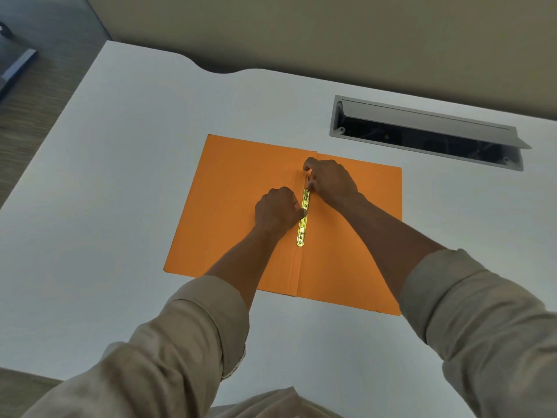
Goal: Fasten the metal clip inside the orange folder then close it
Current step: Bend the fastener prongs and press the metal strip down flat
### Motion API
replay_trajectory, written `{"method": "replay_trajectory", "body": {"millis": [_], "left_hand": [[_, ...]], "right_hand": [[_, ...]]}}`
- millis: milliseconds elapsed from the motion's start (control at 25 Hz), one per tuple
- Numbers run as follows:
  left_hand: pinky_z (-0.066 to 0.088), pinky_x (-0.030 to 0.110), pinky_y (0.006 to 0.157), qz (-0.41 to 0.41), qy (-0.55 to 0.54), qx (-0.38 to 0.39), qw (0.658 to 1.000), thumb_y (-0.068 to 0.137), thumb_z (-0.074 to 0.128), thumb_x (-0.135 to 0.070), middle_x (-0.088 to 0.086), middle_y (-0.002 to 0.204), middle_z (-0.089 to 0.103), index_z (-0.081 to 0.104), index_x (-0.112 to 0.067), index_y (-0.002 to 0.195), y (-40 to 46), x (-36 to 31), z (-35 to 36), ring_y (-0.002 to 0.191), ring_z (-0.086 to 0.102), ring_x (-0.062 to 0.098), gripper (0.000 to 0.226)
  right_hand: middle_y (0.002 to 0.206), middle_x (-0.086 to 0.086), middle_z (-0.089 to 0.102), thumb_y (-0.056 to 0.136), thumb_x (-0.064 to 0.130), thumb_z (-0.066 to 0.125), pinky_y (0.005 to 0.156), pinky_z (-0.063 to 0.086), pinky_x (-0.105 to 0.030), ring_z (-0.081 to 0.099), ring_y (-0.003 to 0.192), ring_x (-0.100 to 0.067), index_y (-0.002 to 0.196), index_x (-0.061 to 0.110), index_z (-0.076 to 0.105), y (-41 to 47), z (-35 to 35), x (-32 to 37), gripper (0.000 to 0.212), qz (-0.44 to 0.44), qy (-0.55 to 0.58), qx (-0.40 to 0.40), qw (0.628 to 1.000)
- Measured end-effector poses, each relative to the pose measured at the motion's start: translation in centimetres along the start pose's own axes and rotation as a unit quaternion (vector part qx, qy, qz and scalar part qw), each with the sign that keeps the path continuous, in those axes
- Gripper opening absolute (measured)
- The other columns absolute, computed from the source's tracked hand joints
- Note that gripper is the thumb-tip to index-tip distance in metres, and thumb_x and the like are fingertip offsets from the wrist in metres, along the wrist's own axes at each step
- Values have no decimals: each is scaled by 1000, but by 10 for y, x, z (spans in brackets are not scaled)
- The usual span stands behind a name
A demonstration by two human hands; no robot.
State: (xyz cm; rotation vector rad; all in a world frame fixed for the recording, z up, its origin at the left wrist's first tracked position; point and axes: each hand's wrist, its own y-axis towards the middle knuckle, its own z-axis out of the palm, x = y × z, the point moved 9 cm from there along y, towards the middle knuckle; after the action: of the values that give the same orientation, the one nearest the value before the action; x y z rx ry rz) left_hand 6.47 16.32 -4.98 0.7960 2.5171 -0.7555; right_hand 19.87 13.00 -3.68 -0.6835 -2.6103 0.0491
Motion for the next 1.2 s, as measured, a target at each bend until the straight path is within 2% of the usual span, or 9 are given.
{"method": "replay_trajectory", "body": {"millis": [120, 240, 320, 480, 600, 760, 840, 960, 1200], "left_hand": [[55, 32, 72, 0, 0, -2, 1000, 74, 77, -39, -2, 84, 72, 70, -20, 79, -1, 1, 0, 80, 68, 22, 21], [56, 34, 74, 0, 1, -3, 1000, 74, 76, -40, -1, 85, 72, 70, -21, 80, -2, 0, -2, 81, 68, 23, 21], [57, 35, 77, 1, 4, -4, 1000, 75, 75, -39, 0, 87, 72, 71, -20, 81, -3, -1, -2, 83, 68, 23, 20], [57, 38, 81, 4, 9, 2, 1000, 77, 74, -35, 3, 94, 73, 72, -18, 88, -5, -2, -3, 90, 69, 26, 20], [56, 39, 82, 9, 10, 9, 1000, 78, 74, -37, 4, 98, 73, 72, -17, 91, -7, -5, -2, 94, 68, 26, 24], [55, 37, 82, 13, 4, 7, 1000, 79, 75, -37, 5, 100, 72, 71, -18, 89, -8, -6, -4, 96, 67, 27, 22], [55, 38, 82, 16, 3, 7, 1000, 79, 75, -37, 5, 100, 73, 71, -17, 89, -8, -6, -4, 96, 68, 27, 23], [54, 35, 80, 15, 1, 6, 1000, 78, 75, -38, 5, 100, 73, 71, -17, 89, -8, -5, -3, 95, 68, 27, 24], [53, 34, 78, 13, -7, 1, 1000, 77, 76, -38, 4, 99, 73, 72, -18, 88, -8, -3, -3, 93, 68, 26, 24]], "right_hand": [[89, -3, 71, 86, 10, 62, 73, 48, -30, 63, 82, -18, 114, 16, 61, -12, -9, -13, 29, 72, 108, -37, 991], [88, -1, 70, 85, 17, 65, 66, 46, -27, 65, 80, -17, 94, 19, 66, -46, -15, -20, 10, 178, 185, -95, 962], [84, -1, 72, 83, 24, 67, 68, 54, -31, 68, 78, -21, 80, 19, 65, -75, 1, -13, 6, 222, 209, -65, 950], [69, -8, 73, 80, 25, 71, 71, 61, -43, 72, 61, -25, 77, 14, 64, -122, 40, 10, 13, 252, 258, 34, 932], [71, -7, 74, 80, 14, 69, 73, 61, -43, 72, 66, -26, 76, 17, 66, -137, 39, 13, 6, 251, 245, -5, 936], [77, -1, 74, 85, 8, 58, 67, 50, -30, 63, 67, -17, 83, 18, 73, -151, 27, 12, 19, 206, 198, -77, 955], [85, 0, 75, 87, 6, 56, 68, 48, -29, 62, 71, -14, 90, 17, 75, -157, 27, 18, 22, 161, 174, -85, 968], [96, -6, 74, 91, 7, 54, 74, 52, -37, 66, 86, -23, 101, 14, 76, -161, 31, 27, 25, 123, 123, -82, 981], [94, -9, 71, 92, 7, 54, 69, 47, -31, 65, 83, -25, 104, 10, 76, -165, 35, 34, 25, 106, 107, -100, 983]]}}
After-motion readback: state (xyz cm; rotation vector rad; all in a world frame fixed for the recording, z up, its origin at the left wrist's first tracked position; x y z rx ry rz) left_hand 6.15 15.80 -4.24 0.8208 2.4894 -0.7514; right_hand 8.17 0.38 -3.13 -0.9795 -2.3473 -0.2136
